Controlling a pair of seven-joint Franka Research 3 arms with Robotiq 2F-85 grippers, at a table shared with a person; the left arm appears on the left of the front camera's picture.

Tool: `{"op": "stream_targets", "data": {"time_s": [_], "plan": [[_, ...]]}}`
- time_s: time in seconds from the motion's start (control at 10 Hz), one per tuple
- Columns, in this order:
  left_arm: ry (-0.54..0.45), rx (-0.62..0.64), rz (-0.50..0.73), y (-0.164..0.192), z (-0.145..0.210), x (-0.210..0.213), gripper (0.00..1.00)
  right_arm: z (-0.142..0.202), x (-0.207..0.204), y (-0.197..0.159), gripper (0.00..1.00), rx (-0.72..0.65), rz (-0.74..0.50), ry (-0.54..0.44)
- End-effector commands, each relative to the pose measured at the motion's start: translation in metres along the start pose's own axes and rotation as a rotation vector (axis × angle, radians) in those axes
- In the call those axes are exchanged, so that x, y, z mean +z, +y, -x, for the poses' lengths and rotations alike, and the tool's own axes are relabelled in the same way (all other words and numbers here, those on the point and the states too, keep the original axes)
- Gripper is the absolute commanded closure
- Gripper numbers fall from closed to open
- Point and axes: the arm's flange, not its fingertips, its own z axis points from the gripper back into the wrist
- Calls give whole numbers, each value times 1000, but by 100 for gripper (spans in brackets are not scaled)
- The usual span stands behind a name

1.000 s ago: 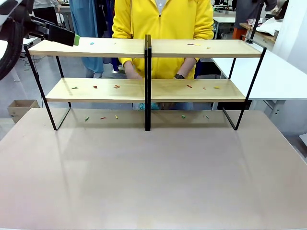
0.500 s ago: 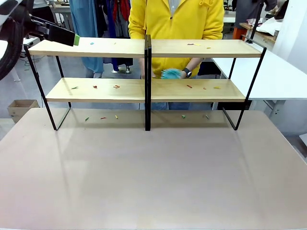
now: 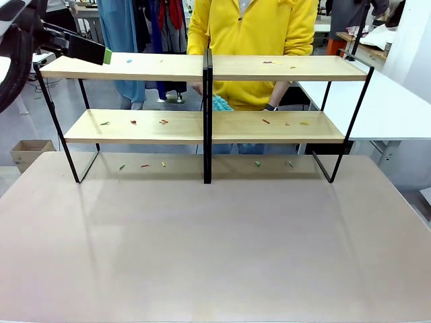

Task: Clean the shelves.
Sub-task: Clean a randomly selected level of the Shelf with the Duster.

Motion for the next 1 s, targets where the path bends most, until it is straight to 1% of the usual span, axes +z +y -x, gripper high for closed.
{"op": "stream_targets", "data": {"time_s": [0.0, 0.2, 0.3, 0.4, 0.5, 0.6, 0.7, 0.8, 0.9], "plan": [[0, 1, -5, 1, 1, 0, 0, -2, 4, 1, 100, 28, -14, 0], [0, 1, -5, 1, 1, 0, 0, -2, 4, 1, 100, 28, -14, 0], [0, 1, -5, 1, 1, 0, 0, 0, 0, 0, 88, 0, 0, 0], [0, 1, -5, 1, 1, 0, 0, 16, -2, 17, 88, 73, 68, 97], [0, 1, -5, 1, 1, 0, 0, 24, -41, 37, 88, 158, 164, 224], [0, 1, -5, 1, 1, 0, 0, 28, -94, 46, 88, 242, 189, 379], [0, 1, -5, 1, 1, 0, 0, 37, -164, 34, 88, 258, 266, 542], [0, 1, -5, 1, 1, 0, 0, 54, -203, 28, 88, 278, 299, 694], [0, 1, -5, 1, 1, 0, 0, 73, -225, 31, 88, 308, 331, 775]]}}
